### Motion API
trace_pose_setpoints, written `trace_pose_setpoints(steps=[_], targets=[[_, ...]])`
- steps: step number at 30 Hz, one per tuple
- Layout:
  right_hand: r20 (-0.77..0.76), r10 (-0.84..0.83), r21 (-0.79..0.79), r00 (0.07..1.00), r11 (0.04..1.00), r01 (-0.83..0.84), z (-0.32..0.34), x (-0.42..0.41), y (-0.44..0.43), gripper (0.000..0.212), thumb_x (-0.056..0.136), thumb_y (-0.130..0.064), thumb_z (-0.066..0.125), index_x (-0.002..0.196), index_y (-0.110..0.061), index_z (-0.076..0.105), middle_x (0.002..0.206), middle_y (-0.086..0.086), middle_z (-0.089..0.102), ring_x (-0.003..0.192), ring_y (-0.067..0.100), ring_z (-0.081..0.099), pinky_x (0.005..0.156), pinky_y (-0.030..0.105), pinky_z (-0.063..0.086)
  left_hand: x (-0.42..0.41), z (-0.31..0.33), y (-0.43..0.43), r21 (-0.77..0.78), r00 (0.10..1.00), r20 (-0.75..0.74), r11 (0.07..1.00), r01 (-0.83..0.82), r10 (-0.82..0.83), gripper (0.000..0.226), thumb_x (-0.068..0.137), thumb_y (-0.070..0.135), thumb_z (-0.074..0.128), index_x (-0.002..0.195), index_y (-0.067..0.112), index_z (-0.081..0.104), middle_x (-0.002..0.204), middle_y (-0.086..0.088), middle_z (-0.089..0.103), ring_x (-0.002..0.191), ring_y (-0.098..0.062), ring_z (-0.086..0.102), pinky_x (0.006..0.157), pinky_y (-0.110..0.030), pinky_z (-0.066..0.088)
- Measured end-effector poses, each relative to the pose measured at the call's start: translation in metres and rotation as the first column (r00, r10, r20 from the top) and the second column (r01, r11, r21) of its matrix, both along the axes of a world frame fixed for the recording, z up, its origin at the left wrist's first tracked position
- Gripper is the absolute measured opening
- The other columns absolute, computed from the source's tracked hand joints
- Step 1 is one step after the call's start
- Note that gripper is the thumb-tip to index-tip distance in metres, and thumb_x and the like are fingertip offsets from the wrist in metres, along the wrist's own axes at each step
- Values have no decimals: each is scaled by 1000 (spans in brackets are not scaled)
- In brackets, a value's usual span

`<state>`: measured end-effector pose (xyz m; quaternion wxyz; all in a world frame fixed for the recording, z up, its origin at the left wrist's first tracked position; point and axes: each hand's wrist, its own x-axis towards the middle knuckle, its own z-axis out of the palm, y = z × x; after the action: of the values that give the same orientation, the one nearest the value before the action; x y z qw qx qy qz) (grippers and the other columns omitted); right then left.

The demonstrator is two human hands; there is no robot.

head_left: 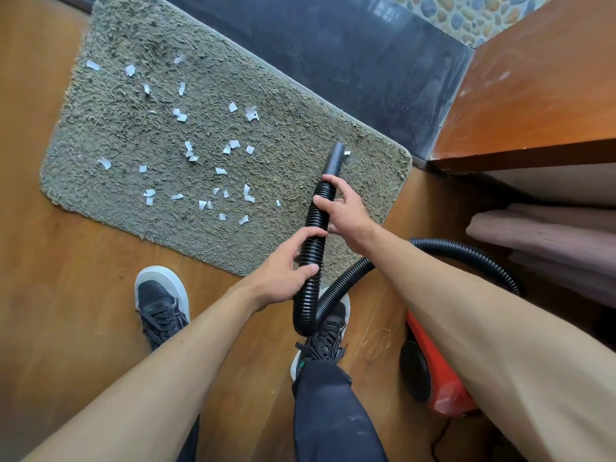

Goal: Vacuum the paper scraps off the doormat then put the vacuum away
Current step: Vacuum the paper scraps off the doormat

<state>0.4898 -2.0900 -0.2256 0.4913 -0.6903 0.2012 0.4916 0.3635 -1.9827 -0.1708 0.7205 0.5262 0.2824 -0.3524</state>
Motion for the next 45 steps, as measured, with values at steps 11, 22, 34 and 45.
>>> trace_pose_setpoints(steps=[11,22,34,45], targets=[[-18,-4,-38,1000,999,4,5,0,10,46,94,-5,60,135,-24,50,112,9,63,85,19,67,61,31,57,1,6,11,-48,998,-51,999,21,-23,50,100,6,48,128,47,46,97,-7,53,81,-20,55,67,-38,56],[-23,-130,-58,991,990,128,4,5,-28,46,95,-6,58,135,-27,50,113,6,62,82,17,67,56,27,55,16,6,-15,-30,994,-19,994,105,-106,50,99,4,49,130,43,46,96,-5,51,81,-17,55,67,-36,57],[-32,-10,7,999,1000,11,4,-11,-1,48,93,-4,60,136,-24,50,102,10,61,84,20,65,59,30,58,-9,15,-2,-46,998,-65,999,-3,0,51,100,2,46,130,43,46,97,-7,51,77,-18,53,60,-28,56],[-15,-73,-1,997,997,73,1,2,-26,47,93,-4,59,135,-23,49,115,19,59,93,26,63,63,32,58,9,8,-21,-51,997,-61,998,34,-37,50,100,3,47,130,43,46,99,-8,51,83,-22,53,68,-37,56]])
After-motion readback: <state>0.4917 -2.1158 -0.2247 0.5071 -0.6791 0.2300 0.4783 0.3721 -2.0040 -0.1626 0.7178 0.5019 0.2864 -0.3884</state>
